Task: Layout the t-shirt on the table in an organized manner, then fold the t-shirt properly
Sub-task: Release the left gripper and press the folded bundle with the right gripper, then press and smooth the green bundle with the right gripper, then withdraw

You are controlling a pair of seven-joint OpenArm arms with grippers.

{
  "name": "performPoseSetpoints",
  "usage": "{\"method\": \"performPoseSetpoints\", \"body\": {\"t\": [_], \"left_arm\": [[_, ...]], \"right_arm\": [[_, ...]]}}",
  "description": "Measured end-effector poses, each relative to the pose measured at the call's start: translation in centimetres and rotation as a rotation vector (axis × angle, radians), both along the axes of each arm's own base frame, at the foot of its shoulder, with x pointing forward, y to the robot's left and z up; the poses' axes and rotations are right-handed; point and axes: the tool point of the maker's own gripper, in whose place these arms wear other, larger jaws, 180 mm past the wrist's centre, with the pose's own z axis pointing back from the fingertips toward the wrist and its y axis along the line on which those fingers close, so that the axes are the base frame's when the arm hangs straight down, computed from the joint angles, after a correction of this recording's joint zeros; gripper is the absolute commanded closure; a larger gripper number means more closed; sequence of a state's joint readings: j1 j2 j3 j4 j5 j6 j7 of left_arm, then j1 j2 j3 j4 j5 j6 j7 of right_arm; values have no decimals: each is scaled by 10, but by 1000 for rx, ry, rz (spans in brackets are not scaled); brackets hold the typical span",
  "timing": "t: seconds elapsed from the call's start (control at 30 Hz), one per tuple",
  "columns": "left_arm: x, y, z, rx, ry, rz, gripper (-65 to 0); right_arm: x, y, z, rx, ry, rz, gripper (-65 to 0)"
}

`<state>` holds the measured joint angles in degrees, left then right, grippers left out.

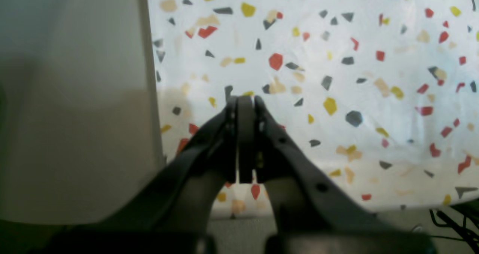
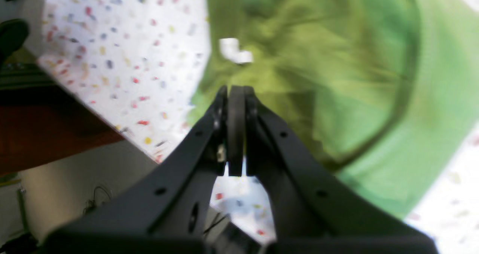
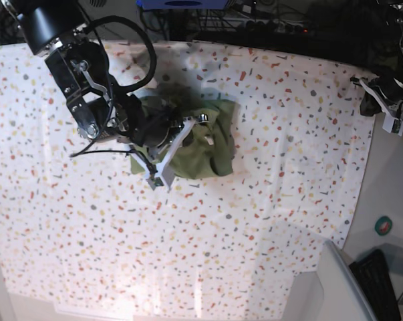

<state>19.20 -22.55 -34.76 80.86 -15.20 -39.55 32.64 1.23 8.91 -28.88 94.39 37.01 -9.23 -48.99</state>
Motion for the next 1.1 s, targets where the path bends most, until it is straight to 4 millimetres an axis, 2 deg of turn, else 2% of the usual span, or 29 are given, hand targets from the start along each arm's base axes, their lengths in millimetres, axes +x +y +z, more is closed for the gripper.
{"method": "performPoseSetpoints", "body": {"t": [0.07,0.27,0.5,0.63,0.77,0.9,0.97,1.03,1.1], "left_arm": [[0,0,0,0,-1,0,0],[2,0,1,0,-6,0,0],[2,0,1,-1,-6,0,0],[2,0,1,0,-6,0,0],[2,0,1,-1,-5,0,0],[2,0,1,-1,-5,0,0],[2,-1,1,-1,-6,0,0],[2,0,1,-1,-5,0,0],[2,0,1,0,-5,-1,0]], "right_arm": [[0,-2,-6,-10,12,-10,0],[-16,-2,-41,-48,126,-17,0],[-18,38,-30,39,142,-12,0],[-23,44,-45,-8,167,33,0],[-30,61,-53,-44,144,119,0],[-37,75,-48,-43,108,182,0],[-35,82,-34,-17,73,200,0],[-21,88,-13,15,7,203,0],[-4,82,-3,12,-43,198,0]]}}
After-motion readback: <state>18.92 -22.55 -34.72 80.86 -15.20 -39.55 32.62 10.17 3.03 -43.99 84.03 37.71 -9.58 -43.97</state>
